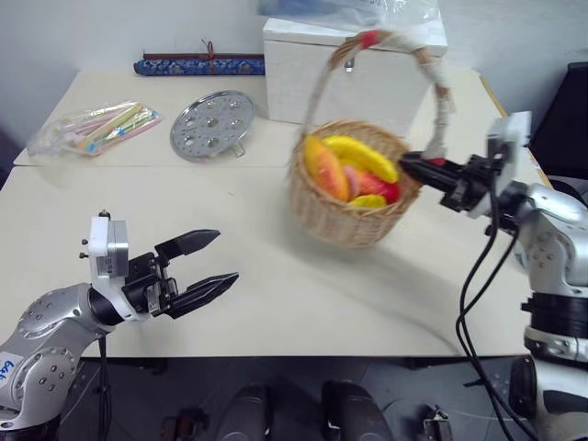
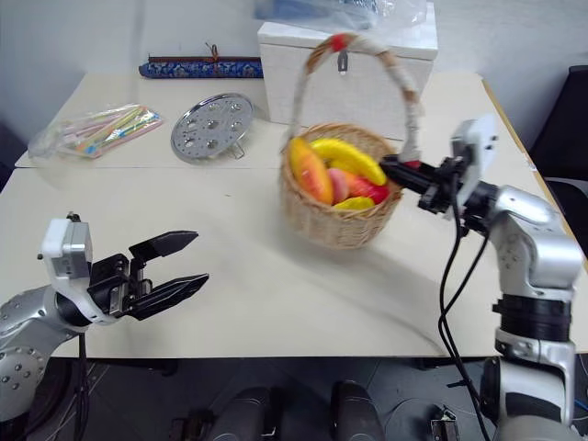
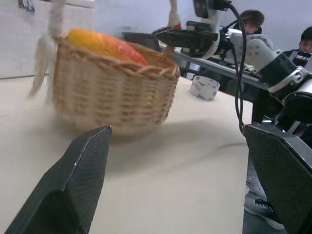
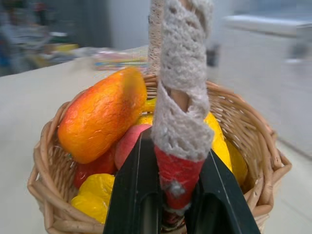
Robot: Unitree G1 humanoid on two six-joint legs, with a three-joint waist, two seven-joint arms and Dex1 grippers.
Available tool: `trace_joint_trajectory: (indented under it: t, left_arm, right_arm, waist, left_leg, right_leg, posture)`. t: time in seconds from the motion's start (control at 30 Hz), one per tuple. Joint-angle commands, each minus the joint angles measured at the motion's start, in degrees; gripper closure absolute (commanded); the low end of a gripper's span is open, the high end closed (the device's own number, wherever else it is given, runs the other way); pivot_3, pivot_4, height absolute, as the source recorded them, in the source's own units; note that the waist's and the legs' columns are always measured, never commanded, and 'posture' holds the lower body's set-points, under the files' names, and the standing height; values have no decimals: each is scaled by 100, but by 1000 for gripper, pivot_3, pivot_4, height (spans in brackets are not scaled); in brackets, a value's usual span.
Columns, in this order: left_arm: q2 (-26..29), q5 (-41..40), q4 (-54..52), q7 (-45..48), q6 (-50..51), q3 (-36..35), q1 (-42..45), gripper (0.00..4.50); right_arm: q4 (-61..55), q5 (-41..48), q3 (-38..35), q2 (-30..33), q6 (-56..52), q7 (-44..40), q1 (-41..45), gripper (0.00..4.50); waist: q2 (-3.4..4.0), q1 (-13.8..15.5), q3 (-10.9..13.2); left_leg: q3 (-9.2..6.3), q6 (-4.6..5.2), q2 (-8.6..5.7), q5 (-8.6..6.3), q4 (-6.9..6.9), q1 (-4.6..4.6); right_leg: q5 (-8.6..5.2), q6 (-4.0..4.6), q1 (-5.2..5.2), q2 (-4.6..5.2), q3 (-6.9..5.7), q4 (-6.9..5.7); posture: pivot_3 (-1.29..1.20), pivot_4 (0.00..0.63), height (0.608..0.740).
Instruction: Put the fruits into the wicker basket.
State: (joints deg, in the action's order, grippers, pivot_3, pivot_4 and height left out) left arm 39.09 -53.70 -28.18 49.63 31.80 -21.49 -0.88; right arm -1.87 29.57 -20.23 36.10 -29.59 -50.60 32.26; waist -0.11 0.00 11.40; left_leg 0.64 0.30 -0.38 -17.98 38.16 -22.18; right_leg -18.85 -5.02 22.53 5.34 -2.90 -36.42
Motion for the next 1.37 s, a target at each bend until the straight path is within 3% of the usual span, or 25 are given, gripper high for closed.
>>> trace_joint_trajectory:
  t: [0.03, 0.27, 0.37, 0.53, 0.83, 0.97, 1.1, 1.37]
  left_arm:
    - [54, 169, 80, 191, -196, 140, 191, 0]
    - [-12, 866, 265, 386, -661, 683, 726, 0]
    - [-35, 580, 101, 480, -450, 807, 778, 0]
    - [-49, 648, -7, 546, -493, 941, 645, 0]
    - [110, 859, 241, 717, -785, 250, -255, 0]
    - [200, 1463, 576, 720, -1247, 41, -706, 0]
    - [152, 2258, 869, 844, -2083, 134, -1219, 0]
    - [-427, 3442, 885, 119, -3332, 388, -1595, 0]
  right_arm:
    - [-31, -246, -412, -17, 518, 722, -124, 4319]
    - [917, -906, -183, -291, 1286, 1570, -227, 4319]
    - [1143, -872, -202, -456, 1427, 1743, -249, 4319]
    - [1278, -666, -323, -449, 1643, 1662, -358, 2878]
    - [268, 274, -1082, 369, 1879, 110, -1646, 38]
    - [246, -99, -830, 788, 2377, -740, -2532, 38]
    - [79, -348, 354, 847, 3295, -2297, -3262, 38]
    - [1209, -1031, 1583, 148, 4795, -2762, -2256, 38]
  waist:
    - [0, -13, 0]
    - [1, -29, 0]
    - [-3, -42, -3]
    - [-2, -29, -3]
    - [-1, 5, -2]
    - [-2, -11, -3]
    - [-2, -28, -3]
    - [0, -13, -2]
  left_leg:
    - [2, 1, 0, 0, 0, 1]
    - [15, 0, 1, 5, -5, 7]
    - [18, 2, 1, 6, -1, 9]
    - [14, 2, 3, 6, -1, 10]
    - [11, 7, 2, 4, -4, 7]
    - [11, 10, 3, 3, -8, 21]
    - [17, 38, 4, -13, -15, 38]
    - [4, 42, 7, -41, -20, 110]
  right_leg:
    - [0, 0, 0, 0, 1, -2]
    - [0, 0, 6, -6, 10, -10]
    - [0, 0, 4, -5, 13, -13]
    - [0, 0, 1, -5, 11, -13]
    - [0, 0, -2, -2, 8, -5]
    - [0, 0, -13, -3, 9, 10]
    - [0, 0, -25, -4, 14, 28]
    - [-1, 1, -102, 3, 10, 55]
  posture:
    - [0, 150, 740]
    - [0, 150, 740]
    - [0, 150, 740]
    - [0, 150, 740]
    - [0, 150, 740]
    - [0, 150, 740]
    - [0, 150, 740]
    - [0, 150, 740]
